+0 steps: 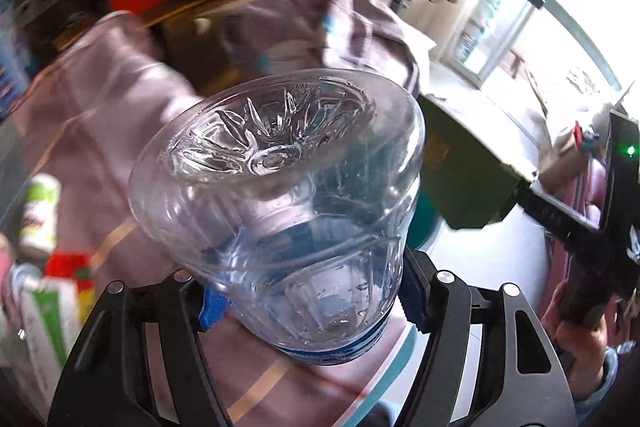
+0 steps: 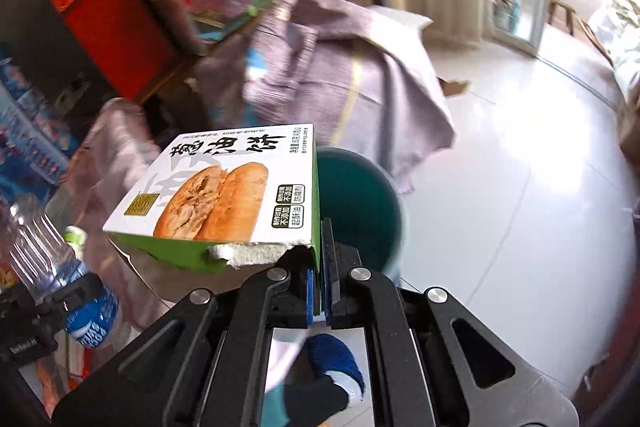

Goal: Collect trash
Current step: 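Carry both items over the teal bucket and open both grippers to drop them, then return both grippers to the table and reach toward the remaining trash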

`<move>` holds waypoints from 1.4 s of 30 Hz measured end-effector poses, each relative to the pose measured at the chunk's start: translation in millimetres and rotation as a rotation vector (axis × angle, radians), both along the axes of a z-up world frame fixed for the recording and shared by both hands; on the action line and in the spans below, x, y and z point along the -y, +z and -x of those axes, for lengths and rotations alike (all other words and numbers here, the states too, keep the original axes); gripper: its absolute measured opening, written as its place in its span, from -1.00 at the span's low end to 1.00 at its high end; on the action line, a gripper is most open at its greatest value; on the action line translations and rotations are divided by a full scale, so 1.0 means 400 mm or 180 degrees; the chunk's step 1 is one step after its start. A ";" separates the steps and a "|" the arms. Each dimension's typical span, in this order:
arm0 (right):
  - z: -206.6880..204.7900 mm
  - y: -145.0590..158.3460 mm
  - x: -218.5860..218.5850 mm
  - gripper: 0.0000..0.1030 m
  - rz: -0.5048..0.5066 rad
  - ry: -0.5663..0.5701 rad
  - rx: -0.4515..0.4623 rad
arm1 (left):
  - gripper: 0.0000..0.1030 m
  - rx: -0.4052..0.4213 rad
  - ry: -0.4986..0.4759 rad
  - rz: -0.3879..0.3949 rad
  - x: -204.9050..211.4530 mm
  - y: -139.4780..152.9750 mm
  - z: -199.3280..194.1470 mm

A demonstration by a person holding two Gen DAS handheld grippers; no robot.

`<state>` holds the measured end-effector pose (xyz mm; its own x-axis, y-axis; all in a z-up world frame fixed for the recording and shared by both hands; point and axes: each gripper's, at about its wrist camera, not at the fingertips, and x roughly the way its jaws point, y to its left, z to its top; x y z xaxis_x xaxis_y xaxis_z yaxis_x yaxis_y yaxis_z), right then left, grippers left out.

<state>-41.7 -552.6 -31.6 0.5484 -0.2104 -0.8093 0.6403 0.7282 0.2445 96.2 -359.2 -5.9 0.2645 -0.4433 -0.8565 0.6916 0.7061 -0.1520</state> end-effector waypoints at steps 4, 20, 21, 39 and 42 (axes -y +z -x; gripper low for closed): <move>-0.010 -0.063 0.045 -0.93 -0.0041 -0.0023 -0.0230 | 0.34 -0.0082 -0.0136 -0.0081 0.117 -0.047 -0.018; -0.074 -0.163 0.113 0.17 -0.0241 -0.0028 -0.0449 | 0.46 -0.0374 -0.0273 -0.0388 0.279 -0.206 -0.117; -0.072 -0.163 0.117 0.22 -0.0247 -0.0050 -0.0445 | 0.48 -0.0372 -0.0266 -0.0380 0.277 -0.205 -0.116; -0.063 -0.120 0.064 0.66 -0.0198 -0.0145 -0.0512 | 0.75 -0.0319 -0.0170 -0.0254 0.170 -0.157 -0.068; -0.064 -0.102 0.032 0.66 -0.0193 -0.0106 -0.0495 | 0.76 -0.0325 -0.0115 -0.0197 0.128 -0.137 -0.057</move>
